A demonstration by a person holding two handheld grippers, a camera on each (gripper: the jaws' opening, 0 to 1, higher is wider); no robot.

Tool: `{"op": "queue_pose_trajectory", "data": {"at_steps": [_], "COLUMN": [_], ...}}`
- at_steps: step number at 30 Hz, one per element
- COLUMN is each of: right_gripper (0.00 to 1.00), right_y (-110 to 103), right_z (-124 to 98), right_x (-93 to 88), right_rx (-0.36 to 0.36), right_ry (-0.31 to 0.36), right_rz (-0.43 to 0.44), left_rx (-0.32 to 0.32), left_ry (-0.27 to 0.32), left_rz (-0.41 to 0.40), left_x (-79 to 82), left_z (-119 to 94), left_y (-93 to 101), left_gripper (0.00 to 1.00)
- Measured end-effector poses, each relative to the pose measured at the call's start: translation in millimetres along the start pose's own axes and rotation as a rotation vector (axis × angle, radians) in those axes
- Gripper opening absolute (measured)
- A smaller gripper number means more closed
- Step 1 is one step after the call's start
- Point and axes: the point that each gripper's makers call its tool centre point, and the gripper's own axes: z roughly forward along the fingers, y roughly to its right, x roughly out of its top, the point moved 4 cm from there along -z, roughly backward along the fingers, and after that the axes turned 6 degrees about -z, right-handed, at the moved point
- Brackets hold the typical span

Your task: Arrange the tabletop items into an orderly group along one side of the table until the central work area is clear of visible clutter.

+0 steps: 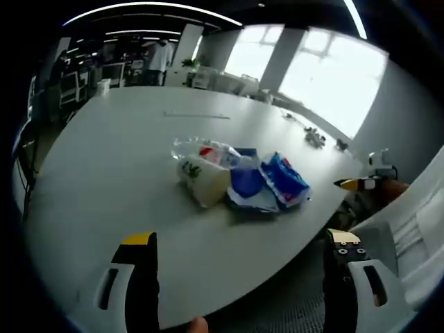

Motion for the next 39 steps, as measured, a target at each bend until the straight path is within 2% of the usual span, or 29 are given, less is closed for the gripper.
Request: {"op": "queue_pose_trajectory", "data": {"at_steps": [26,39], "right_gripper": [0.88,0.87], "right_y": [-7,-7], "right_z": [-2,9], "right_x": [2.6,20.1], "right_rx": [0.01,0.042], "right_ry": [0.008,0.026], "right_rz": [-0.015,-0.031], "left_rx": [-0.003,0.006], "left_ry": [-0.007,0.012], "left_rz": [0.003,-0.014], "left_x": [0.3,4.9], "left_z": [-4,-9], "left_y": [-0.3,5.4], "left_gripper": [0.97,0.97]}}
